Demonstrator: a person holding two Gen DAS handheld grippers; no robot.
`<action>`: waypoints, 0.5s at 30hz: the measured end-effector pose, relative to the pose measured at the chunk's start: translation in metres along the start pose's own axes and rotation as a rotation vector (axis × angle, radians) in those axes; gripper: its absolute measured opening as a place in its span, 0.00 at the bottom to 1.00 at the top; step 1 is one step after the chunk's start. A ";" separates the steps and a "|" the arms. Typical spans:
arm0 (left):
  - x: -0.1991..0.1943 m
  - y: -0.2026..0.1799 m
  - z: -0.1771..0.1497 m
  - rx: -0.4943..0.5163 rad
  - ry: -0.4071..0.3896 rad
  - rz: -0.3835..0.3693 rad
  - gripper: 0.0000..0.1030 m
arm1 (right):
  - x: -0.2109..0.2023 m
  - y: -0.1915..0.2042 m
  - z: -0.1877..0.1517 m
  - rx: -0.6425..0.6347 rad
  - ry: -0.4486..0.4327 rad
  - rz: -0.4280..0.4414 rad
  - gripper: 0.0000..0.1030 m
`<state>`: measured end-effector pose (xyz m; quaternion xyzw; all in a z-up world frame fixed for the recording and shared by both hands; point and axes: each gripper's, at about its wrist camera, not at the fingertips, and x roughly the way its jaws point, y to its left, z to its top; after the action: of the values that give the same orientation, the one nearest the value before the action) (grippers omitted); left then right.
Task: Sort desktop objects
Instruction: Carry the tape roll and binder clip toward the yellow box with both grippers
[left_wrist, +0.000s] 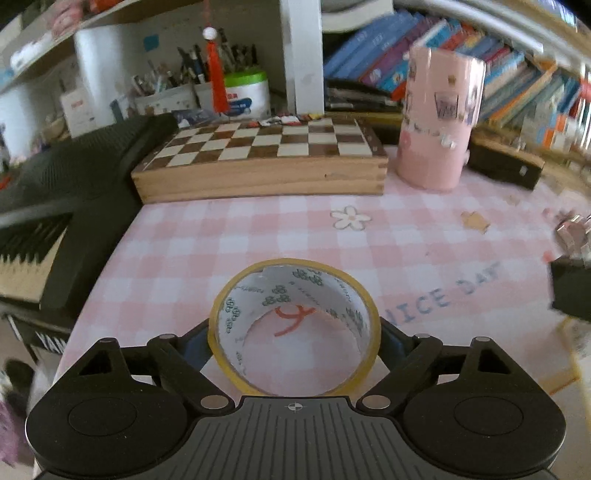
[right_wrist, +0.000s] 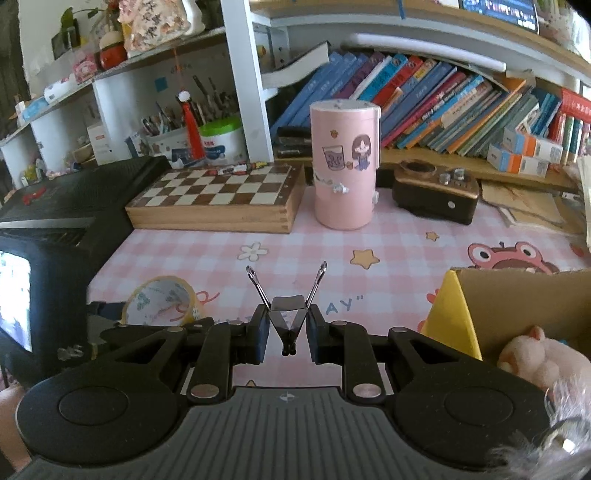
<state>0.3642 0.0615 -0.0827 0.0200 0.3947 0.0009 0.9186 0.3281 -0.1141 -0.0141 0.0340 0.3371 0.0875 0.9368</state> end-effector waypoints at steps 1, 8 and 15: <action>-0.007 0.001 -0.001 -0.009 -0.008 -0.005 0.86 | -0.002 0.001 -0.001 -0.009 -0.005 0.001 0.19; -0.066 0.015 -0.010 -0.031 -0.083 -0.037 0.86 | -0.022 0.005 -0.007 -0.013 -0.027 -0.008 0.19; -0.122 0.037 -0.027 -0.115 -0.099 -0.114 0.86 | -0.056 0.011 -0.018 -0.025 -0.041 0.009 0.19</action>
<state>0.2609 0.0969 -0.0115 -0.0551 0.3485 -0.0297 0.9352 0.2727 -0.1135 0.0081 0.0255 0.3167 0.0951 0.9434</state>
